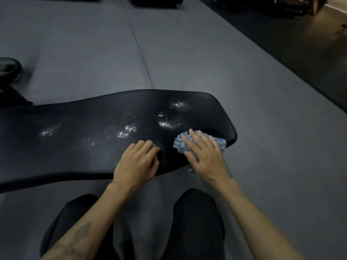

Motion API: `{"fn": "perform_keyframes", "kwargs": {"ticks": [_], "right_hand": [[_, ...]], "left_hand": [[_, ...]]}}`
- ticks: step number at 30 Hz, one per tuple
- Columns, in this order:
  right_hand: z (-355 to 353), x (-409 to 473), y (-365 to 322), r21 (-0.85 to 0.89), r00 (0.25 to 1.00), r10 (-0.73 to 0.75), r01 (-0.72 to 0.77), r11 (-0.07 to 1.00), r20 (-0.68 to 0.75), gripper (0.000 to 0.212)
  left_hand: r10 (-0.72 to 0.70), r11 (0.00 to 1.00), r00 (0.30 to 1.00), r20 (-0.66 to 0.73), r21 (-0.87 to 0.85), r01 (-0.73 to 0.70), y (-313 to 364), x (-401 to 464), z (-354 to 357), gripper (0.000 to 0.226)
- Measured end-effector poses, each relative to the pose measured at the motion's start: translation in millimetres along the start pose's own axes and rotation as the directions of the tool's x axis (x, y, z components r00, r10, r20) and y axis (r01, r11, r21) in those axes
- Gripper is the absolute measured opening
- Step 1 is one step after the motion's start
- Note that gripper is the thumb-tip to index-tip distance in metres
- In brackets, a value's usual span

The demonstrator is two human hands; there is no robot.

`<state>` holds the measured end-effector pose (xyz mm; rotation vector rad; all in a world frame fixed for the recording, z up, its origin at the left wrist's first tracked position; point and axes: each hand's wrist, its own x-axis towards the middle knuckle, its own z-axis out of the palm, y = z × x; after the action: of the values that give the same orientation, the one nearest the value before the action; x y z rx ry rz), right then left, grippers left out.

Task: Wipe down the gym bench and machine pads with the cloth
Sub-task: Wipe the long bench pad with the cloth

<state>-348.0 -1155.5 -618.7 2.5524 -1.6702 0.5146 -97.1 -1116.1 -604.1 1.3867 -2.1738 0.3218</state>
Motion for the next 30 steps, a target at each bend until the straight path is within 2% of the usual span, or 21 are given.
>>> {"fn": "perform_keyframes", "kwargs": {"ticks": [1, 3, 5, 6, 7, 8, 10, 11, 12, 14, 16, 17, 18, 20, 21, 22, 25, 27, 29, 30], "right_hand": [[-2.6, 4.6, 17.9, -0.004, 1.000, 0.022, -0.022, 1.000, -0.013, 0.055], [-5.0, 9.1, 35.3, 0.062, 0.976, 0.216, -0.213, 0.975, -0.035, 0.057], [0.5, 12.6, 14.0, 0.117, 0.917, 0.393, -0.385, 0.916, -0.061, 0.057], [2.9, 10.4, -4.6, 0.110, 0.907, 0.414, -0.406, 0.907, -0.073, 0.057], [5.8, 6.9, -19.8, 0.095, 0.924, 0.374, -0.366, 0.926, -0.083, 0.056], [7.6, 1.4, -27.2, 0.076, 0.961, 0.271, -0.267, 0.961, -0.056, 0.055], [1.6, -1.5, -8.2, 0.052, 1.000, 0.024, -0.025, 0.998, 0.020, 0.054], [-0.6, 2.2, 11.3, 0.034, 0.999, -0.042, 0.041, 0.999, 0.026, 0.053], [-4.0, 7.3, 28.8, 0.015, 0.999, -0.033, 0.033, 0.999, 0.018, 0.053], [-6.0, 15.8, 43.5, 0.038, 0.982, 0.187, -0.187, 0.982, 0.015, 0.055], [2.2, 20.6, 18.7, 0.055, 0.919, 0.394, -0.392, 0.918, -0.021, 0.058], [5.0, 20.1, 1.9, 0.030, 0.914, 0.402, -0.401, 0.916, -0.047, 0.058], [5.8, 17.5, -9.1, 0.000, 0.939, 0.341, -0.342, 0.940, -0.048, 0.057], [-0.5, 11.6, -3.0, -0.041, 0.987, 0.144, -0.141, 0.989, 0.065, 0.055], [-6.9, 12.6, 9.2, -0.061, 0.990, 0.081, -0.074, 0.995, 0.115, 0.055], [-13.5, 14.9, 21.6, -0.086, 0.985, 0.084, -0.072, 0.994, 0.149, 0.057], [-14.7, 31.4, 38.1, -0.110, 0.915, 0.376, -0.363, 0.925, 0.148, 0.066], [-7.7, 38.0, 24.1, -0.086, 0.859, 0.495, -0.487, 0.869, 0.130, 0.068], [-6.4, 32.8, 14.2, -0.063, 0.884, 0.455, -0.451, 0.890, 0.102, 0.067], [-8.8, 26.1, 17.3, -0.047, 0.918, 0.382, -0.379, 0.924, 0.107, 0.065]], "left_hand": [[-0.026, 1.000, 1.000, 0.006, 0.003, 0.026, 1.8, 2.5, -0.5, 0.018], [-0.081, 0.997, 0.997, 0.011, 0.018, 0.081, 8.9, 9.6, -0.7, 0.014], [-0.123, 0.992, 0.992, 0.012, 0.012, 0.123, 17.9, 18.7, -0.7, 0.013], [-0.130, 0.992, 0.991, 0.011, -0.003, 0.130, 22.3, 22.6, -0.2, 0.012], [-0.130, 0.991, 0.992, 0.010, -0.017, 0.130, 25.7, 25.8, 1.2, 0.012], [-0.126, 0.992, 0.992, 0.017, -0.027, 0.127, 28.6, 27.5, 3.0, 0.012], [-0.108, 0.993, 0.994, 0.033, -0.043, 0.109, 31.3, 28.7, 8.3, 0.013], [-0.100, 0.993, 0.994, 0.035, -0.053, 0.102, 31.7, 28.8, 11.0, 0.014], [-0.093, 0.994, 0.995, 0.041, -0.060, 0.095, 31.9, 28.8, 13.0, 0.015], [-0.076, 0.995, 0.996, 0.056, -0.064, 0.079, 32.0, 26.9, 15.8, 0.020], [-0.065, 0.996, 0.996, 0.068, -0.064, 0.069, 31.6, 25.2, 16.1, 0.023], [-0.059, 0.996, 0.995, 0.078, -0.063, 0.064, 31.4, 24.8, 15.6, 0.024], [-0.059, 0.996, 0.994, 0.091, -0.062, 0.065, 32.1, 24.3, 15.2, 0.026], [-0.067, 0.995, 0.990, 0.120, -0.065, 0.076, 34.4, 23.1, 15.5, 0.028], [-0.079, 0.994, 0.988, 0.132, -0.067, 0.088, 35.8, 22.5, 15.6, 0.028], [-0.098, 0.991, 0.986, 0.136, -0.075, 0.109, 38.4, 22.8, 15.7, 0.028], [-0.131, 0.980, 0.987, 0.093, -0.141, 0.143, 47.3, 34.3, 20.9, 0.030], [-0.115, 0.976, 0.991, 0.061, -0.177, 0.124, 55.4, 43.5, 25.7, 0.030], [-0.094, 0.979, 0.993, 0.078, -0.175, 0.106, 61.3, 49.0, 30.7, 0.029], [-0.081, 0.983, 0.992, 0.092, -0.157, 0.095, 62.2, 49.0, 33.2, 0.028]]}}
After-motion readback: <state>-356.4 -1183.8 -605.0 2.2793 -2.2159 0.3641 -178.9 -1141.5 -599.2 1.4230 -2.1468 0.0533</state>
